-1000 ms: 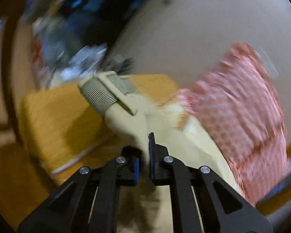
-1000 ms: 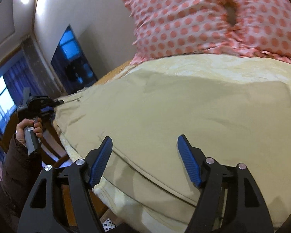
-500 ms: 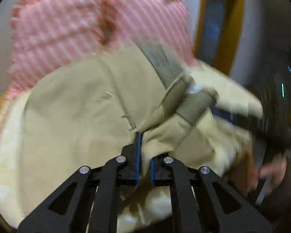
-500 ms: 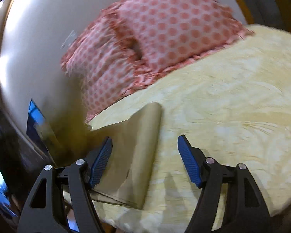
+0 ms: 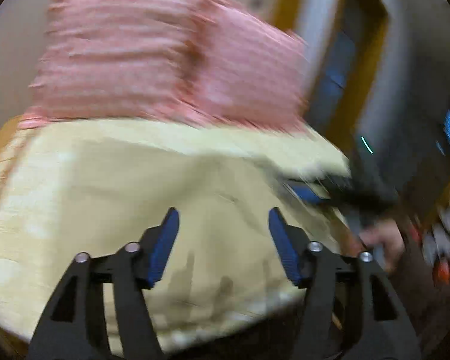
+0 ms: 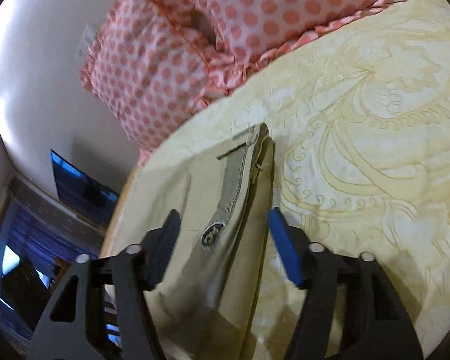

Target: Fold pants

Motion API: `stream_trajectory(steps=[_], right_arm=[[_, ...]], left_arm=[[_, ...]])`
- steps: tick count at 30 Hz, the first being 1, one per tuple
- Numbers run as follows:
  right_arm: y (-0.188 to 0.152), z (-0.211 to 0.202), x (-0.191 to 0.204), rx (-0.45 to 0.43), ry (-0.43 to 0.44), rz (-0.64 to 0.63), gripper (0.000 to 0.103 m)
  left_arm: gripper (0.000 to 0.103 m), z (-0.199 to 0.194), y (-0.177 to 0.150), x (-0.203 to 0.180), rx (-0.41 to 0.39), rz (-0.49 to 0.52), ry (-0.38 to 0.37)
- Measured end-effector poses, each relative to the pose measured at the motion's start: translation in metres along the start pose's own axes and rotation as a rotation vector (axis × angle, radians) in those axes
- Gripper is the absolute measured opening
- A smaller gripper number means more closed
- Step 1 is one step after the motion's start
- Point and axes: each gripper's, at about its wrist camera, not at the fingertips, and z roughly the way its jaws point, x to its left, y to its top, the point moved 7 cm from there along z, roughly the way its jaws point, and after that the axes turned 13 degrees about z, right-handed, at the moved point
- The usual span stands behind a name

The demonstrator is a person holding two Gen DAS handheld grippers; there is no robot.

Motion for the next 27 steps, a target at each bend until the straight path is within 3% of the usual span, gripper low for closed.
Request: stream_trajectory(steps=[3,6,10,11,12,13,15,17,18,21,27], right_arm=[[0.001,0.008,0.001,0.008,-0.031,-0.021,0.051],[0.007,0.014,-0.002,0.009,-0.041,-0.011,0.047],[0.013,0.019,-0.003,0.02,-0.042,0.0,0.046],[0.013,0.022,-0.004,0.037,-0.038,-0.004,0.04],[0.012,0.025,-0.005,0.054,-0.023,-0.002,0.024],[0.012,0.026,-0.005,0.075,0.009,0.004,0.016],[0.014,0.025,-0.008,0.108,0.071,0.046,0.013],[0.017,0.023,-0.008,0.132,0.112,0.077,0.01],[0.021,0.022,-0.006,0.14,0.133,0.089,0.01],[0.043,0.025,0.011,0.139,0.158,0.064,0.01],[0.126,0.045,0.045,-0.022,0.11,-0.04,0.009]], left_arm=[[0.063,0.01,0.001,0.09,0.066,-0.147,0.109],[0.061,0.036,-0.004,0.143,0.154,-0.244,0.121],[0.061,0.083,-0.008,0.169,0.28,-0.325,-0.037],[0.061,0.09,-0.008,0.17,0.299,-0.322,-0.057],[0.061,0.097,-0.009,0.168,0.315,-0.315,-0.071],[0.061,0.108,-0.008,0.171,0.334,-0.318,-0.088],[0.047,0.114,-0.008,0.17,0.323,-0.321,-0.11],[0.014,0.118,-0.007,0.171,0.338,-0.326,-0.122],[0.009,0.116,-0.004,0.172,0.329,-0.321,-0.128],[0.004,0.114,0.014,0.171,0.295,-0.316,-0.141],[0.004,0.16,0.092,0.184,0.184,-0.201,0.006]])
